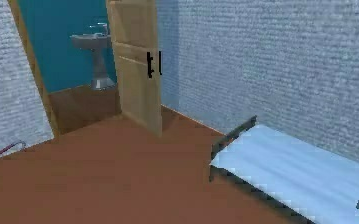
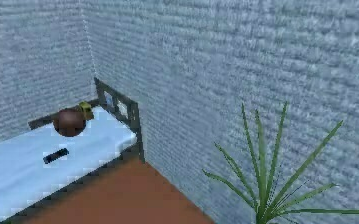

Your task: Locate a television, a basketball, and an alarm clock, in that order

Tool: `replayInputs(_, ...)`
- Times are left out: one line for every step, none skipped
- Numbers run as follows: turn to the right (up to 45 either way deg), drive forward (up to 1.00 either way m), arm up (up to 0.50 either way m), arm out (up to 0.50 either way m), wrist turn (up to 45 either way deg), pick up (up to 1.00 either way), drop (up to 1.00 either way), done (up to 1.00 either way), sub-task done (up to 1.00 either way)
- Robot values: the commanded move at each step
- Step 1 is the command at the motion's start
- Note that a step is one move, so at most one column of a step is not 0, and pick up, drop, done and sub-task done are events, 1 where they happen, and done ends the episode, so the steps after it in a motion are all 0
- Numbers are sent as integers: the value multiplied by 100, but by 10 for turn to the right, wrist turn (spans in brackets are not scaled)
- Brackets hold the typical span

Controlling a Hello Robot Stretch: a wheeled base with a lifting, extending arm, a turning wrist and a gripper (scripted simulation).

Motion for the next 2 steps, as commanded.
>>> replayInputs(-420,0,0,0,0,0,0,0,0)
replayInputs(0,10,0,0,0,0,0,0,0)
